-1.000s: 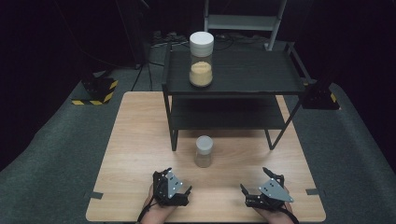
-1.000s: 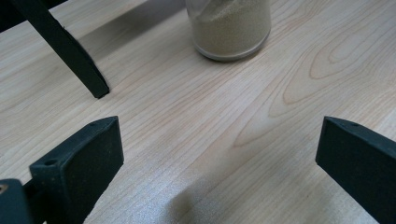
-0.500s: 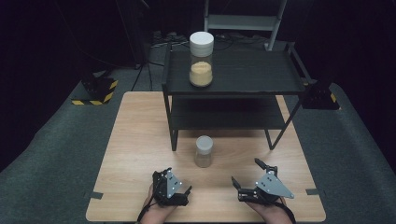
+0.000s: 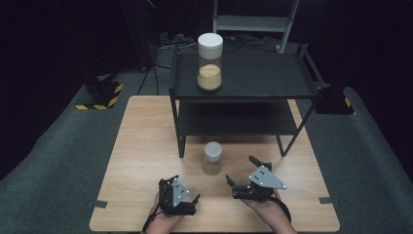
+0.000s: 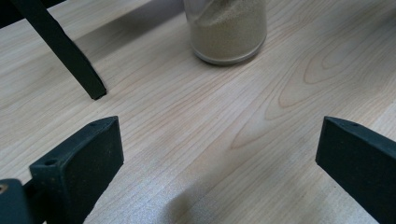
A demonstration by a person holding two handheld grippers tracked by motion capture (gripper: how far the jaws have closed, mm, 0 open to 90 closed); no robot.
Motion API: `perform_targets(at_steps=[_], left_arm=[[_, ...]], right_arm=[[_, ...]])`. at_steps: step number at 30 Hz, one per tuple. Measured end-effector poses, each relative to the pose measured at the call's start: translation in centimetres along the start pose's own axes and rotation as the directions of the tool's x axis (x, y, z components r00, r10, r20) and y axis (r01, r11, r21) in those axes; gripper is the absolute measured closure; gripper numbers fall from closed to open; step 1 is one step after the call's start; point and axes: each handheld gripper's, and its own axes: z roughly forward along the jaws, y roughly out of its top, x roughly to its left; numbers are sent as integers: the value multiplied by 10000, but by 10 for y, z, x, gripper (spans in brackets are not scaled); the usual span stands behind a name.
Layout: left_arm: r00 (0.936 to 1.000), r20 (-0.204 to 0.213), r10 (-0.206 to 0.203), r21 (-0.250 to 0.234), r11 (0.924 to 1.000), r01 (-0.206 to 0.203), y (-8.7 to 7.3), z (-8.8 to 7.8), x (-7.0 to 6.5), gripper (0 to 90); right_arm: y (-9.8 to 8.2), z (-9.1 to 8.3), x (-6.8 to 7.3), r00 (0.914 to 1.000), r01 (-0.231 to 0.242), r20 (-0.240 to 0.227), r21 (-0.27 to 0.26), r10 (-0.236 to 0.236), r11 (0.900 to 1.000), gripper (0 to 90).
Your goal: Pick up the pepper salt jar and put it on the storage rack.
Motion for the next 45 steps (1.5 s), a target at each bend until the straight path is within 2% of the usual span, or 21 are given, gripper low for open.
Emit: perform_targets(at_steps=[9,20,26,29,32,39,45], left_arm=[[9999,58,91,-11,10000,-91,0,0,0,9],[9999,98,-39,-29,10000,39,-1,0,2,9],[9999,121,70,-59,10000,-69,-1,0,2,9],[9999,125,51,-75,10000,-50,-1,0,2,9],[9999,115,45,-79,10000,-44,-1,-1,1,9],[9999,140,54,-81,10000,-52,-2,-1,2,9],[9999,149,49,-95,9999,-47,-2,-1,2,9]], right_arm=[[3,30,2,9990,-164,-423,137,169,9998,0],[4,56,5,9987,-192,-475,164,199,9997,0],[2,69,5,9972,-356,-662,45,358,9994,0],[0,73,5,9968,-447,-666,-6,445,9990,41],[-5,77,4,9948,-761,-693,-118,751,9970,91],[-12,86,-4,9885,-1114,-1049,-164,1091,9936,209],[-17,91,-6,9849,-1330,-1162,-356,1280,9905,269]])
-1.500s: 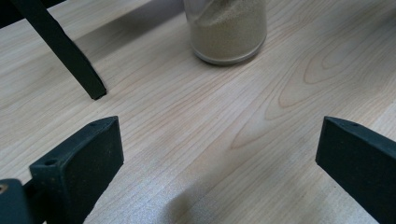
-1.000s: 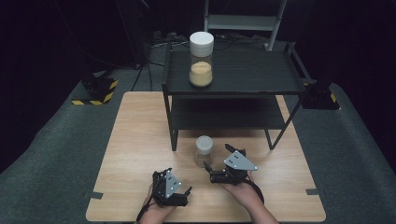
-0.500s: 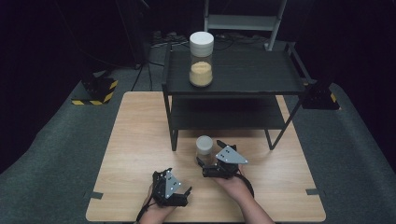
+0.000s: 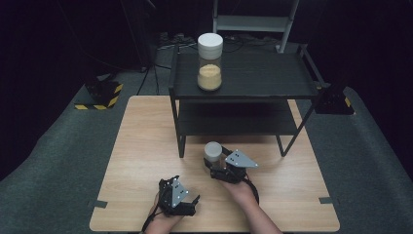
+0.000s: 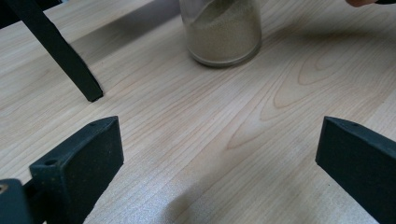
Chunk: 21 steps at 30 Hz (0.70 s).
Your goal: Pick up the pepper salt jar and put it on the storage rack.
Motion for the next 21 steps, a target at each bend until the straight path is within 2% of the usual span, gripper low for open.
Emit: perform_targets(at_steps=[6,21], left_arm=[[10000,18,-15,-5,10000,15,0,0,1,9],[10000,34,-85,-59,9999,85,-1,-1,1,9]], right_arm=[[-5,2,-3,9998,-200,-72,-221,199,9996,325],[-7,2,-4,9999,36,-101,-317,-39,9995,337]])
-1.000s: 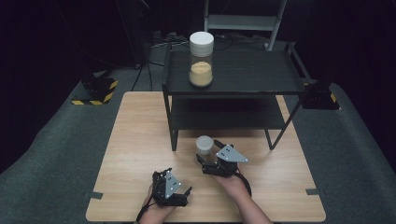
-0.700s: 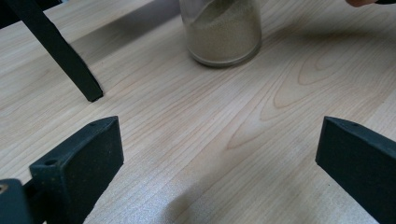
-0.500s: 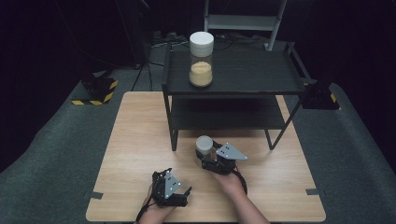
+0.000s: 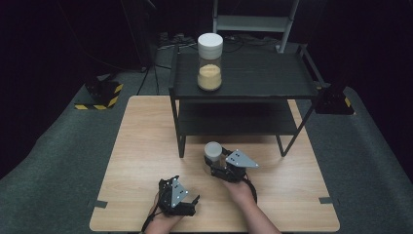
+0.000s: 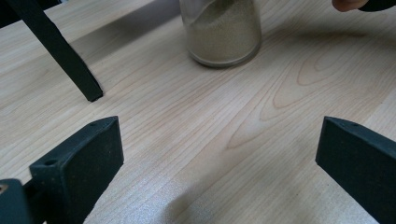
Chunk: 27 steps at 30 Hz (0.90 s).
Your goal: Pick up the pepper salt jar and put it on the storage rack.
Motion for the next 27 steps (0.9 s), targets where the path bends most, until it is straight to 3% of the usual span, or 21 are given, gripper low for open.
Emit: perform_targets(at_steps=[8,27], left_arm=[[10000,-7,20,-19,10000,-20,0,0,-1,9],[9999,-15,166,21,9999,-166,0,0,-2,9]], right_arm=[[4,-9,0,9999,34,112,-182,-32,9998,337],[10,-72,-11,9980,32,626,-557,3,9984,338]])
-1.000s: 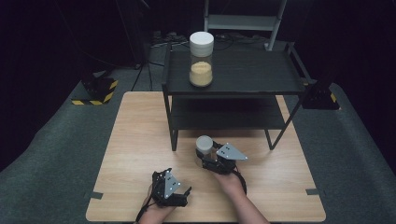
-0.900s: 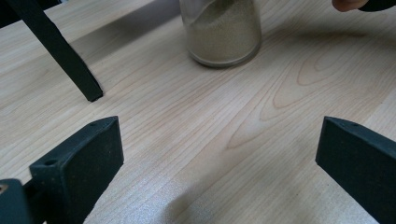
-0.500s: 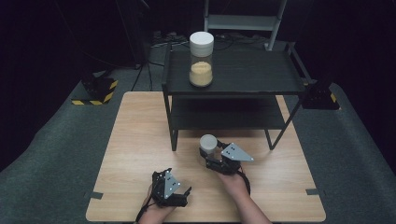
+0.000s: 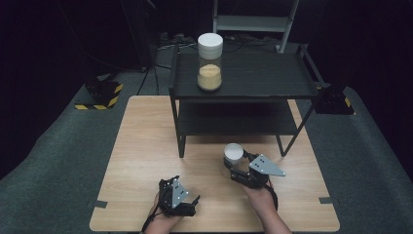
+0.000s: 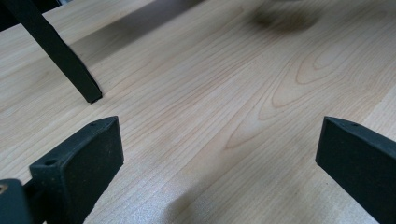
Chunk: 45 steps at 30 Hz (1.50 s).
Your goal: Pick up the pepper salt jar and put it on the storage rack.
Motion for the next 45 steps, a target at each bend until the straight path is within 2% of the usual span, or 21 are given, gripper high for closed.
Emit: perform_targets(at_steps=[13,24,32,45], left_arm=[[10000,-15,64,34,10000,-64,1,0,-1,9],[10000,-1,85,39,10000,-85,1,0,-1,9],[9999,-23,107,32,9999,-107,1,0,-1,9],[10000,-26,55,56,10000,-55,1,0,-1,9]], right_arm=[[-3,-39,-11,9985,-200,504,-139,207,9997,338],[-1,-65,-16,9954,-217,930,-318,246,9993,338],[9,-83,-20,9939,-188,1068,-656,258,9977,338],[33,-100,-19,9926,-67,1201,-1062,195,9943,338]])
